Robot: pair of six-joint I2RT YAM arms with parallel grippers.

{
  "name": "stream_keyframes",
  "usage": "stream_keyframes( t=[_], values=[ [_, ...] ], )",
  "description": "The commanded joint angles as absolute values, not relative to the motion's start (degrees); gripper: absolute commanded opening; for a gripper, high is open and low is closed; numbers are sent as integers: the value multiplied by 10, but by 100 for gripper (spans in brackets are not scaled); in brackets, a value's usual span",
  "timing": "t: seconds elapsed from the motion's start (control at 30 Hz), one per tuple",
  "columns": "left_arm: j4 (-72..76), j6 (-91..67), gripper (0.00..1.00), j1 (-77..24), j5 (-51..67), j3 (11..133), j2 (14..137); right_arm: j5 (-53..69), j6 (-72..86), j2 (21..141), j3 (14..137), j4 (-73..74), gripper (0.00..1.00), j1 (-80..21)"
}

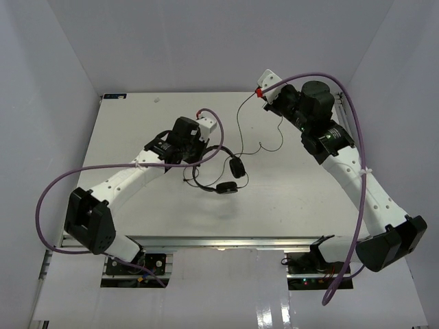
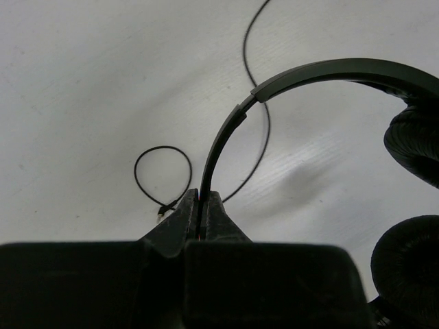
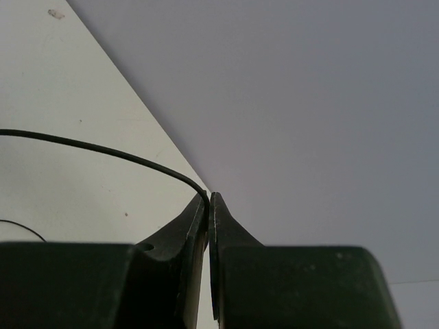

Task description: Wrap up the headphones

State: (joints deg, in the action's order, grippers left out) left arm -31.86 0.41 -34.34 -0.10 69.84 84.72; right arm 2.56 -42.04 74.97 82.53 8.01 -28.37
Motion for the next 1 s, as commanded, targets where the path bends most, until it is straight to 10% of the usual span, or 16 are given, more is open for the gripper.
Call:
stream_keyframes(
  t=[0.0, 0.97],
  values=[
    [-273, 15, 0, -383, 53, 680, 798, 29, -401, 769, 822, 8, 8, -268],
    [-254, -20, 0, -490, 35, 644, 748, 34, -330, 834, 813, -76, 8, -199]
  ],
)
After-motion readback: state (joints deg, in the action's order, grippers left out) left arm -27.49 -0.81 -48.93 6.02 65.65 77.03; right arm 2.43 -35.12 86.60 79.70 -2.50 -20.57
